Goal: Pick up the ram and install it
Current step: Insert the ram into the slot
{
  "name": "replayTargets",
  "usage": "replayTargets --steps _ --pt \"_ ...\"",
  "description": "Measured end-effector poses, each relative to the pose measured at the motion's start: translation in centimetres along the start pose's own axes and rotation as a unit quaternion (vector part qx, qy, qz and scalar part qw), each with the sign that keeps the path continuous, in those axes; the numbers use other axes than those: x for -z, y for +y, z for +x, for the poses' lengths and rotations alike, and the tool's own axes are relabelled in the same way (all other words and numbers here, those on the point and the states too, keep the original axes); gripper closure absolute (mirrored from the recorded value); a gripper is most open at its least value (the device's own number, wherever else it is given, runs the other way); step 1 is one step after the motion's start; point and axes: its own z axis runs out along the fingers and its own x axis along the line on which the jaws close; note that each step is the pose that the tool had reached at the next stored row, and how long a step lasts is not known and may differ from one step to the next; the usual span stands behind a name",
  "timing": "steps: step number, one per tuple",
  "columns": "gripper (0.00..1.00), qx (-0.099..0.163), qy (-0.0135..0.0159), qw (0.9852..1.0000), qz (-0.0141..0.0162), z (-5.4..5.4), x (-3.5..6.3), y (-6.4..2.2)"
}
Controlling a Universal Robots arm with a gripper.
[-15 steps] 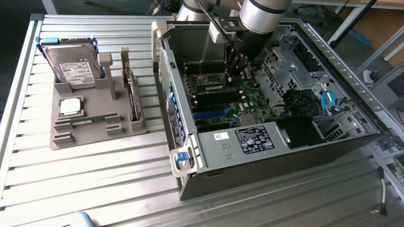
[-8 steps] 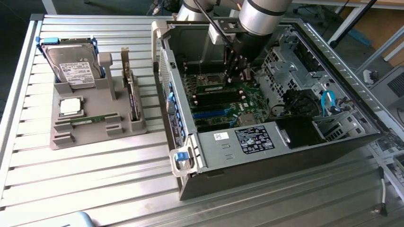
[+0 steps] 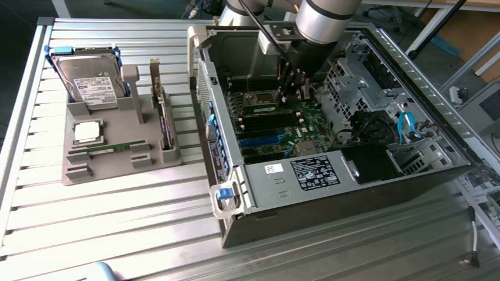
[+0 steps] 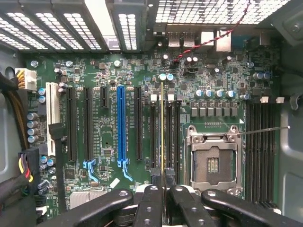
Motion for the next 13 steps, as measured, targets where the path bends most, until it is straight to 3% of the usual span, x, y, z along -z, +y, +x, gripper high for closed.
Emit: replayTargets --steps 6,13 --pt "0.88 -0.004 -0.0001 1.0 0.0003 0.0 -0.01 -0.02" --pt "0.88 -0.005 -0.0001 1.0 0.0003 -0.01 -0.03 -0.75"
